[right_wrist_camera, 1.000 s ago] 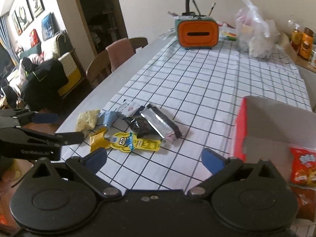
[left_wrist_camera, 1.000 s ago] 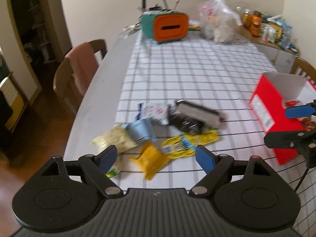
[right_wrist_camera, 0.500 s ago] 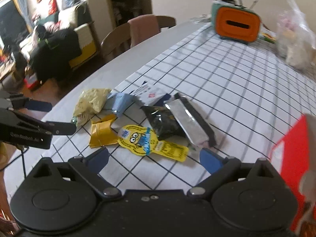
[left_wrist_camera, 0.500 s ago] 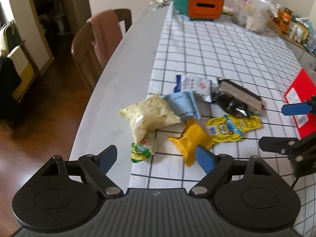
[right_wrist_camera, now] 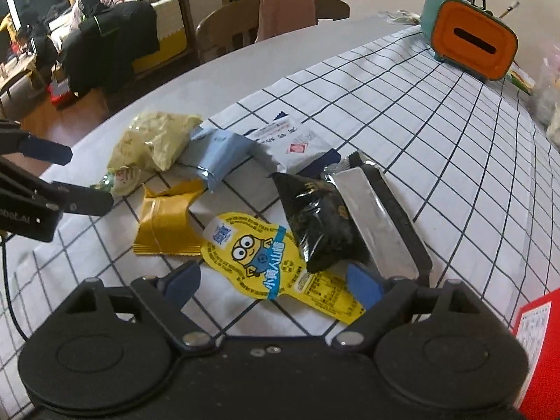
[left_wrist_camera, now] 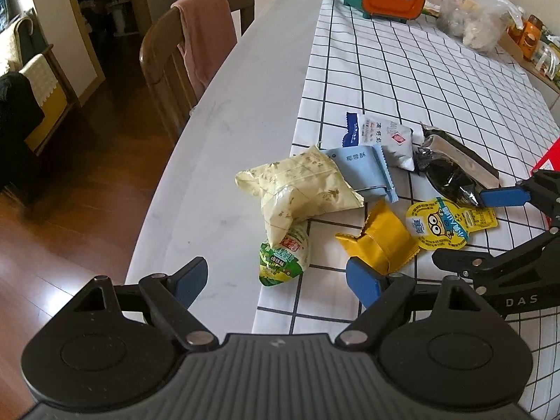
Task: Organize snacks
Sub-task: 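Grasp the small green packet with the left gripper while the right grasps the yellow Minion packet, then carry the green packet and Minion packet over the red box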
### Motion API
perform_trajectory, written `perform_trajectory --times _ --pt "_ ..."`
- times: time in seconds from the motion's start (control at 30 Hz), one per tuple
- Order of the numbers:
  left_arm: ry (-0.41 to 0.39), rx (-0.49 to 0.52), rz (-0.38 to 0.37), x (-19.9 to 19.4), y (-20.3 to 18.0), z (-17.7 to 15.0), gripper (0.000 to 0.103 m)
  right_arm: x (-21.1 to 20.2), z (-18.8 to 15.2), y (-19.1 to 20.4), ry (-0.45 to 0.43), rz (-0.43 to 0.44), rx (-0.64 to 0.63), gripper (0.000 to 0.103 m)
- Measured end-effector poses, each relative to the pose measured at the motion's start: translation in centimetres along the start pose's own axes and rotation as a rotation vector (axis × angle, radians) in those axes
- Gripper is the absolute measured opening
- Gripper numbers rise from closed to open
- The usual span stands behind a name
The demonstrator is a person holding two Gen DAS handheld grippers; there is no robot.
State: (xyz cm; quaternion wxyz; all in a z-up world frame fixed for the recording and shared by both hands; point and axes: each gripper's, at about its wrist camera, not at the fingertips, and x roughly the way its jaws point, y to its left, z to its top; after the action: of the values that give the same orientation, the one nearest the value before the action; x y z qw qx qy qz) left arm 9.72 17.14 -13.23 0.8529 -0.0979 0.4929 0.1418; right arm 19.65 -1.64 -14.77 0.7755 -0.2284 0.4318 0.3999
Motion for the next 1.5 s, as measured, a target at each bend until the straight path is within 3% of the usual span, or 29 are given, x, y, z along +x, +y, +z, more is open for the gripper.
perform_trajectory --times 0.4,0.57,0.73,0.83,1.5 --pt "0.046 -0.072 -0.036 2.2 1.1 0.9 0.085 1.3 0.4 0.4 0.005 0.006 0.012 0.078" --pt "0.054 -0.042 -0.040 2.5 0.9 0.8 0.063 1.1 0.2 0.8 -0.005 0.000 0.028 0.068" --pt "0.037 -0.016 -0.025 2.4 0.6 0.7 0.049 0.8 0.2 1.2 -0.007 -0.009 0.034 0.051" --pt "0.030 0.000 -0.022 2.3 0.5 0.6 0.034 0.7 0.1 1.4 -0.006 -0.015 0.049 0.051" --pt "0.017 0.028 -0.061 -1.2 -0.3 -1.2 0.032 -5.2 -3.7 1.1 -0.066 0.015 0.255 0.051"
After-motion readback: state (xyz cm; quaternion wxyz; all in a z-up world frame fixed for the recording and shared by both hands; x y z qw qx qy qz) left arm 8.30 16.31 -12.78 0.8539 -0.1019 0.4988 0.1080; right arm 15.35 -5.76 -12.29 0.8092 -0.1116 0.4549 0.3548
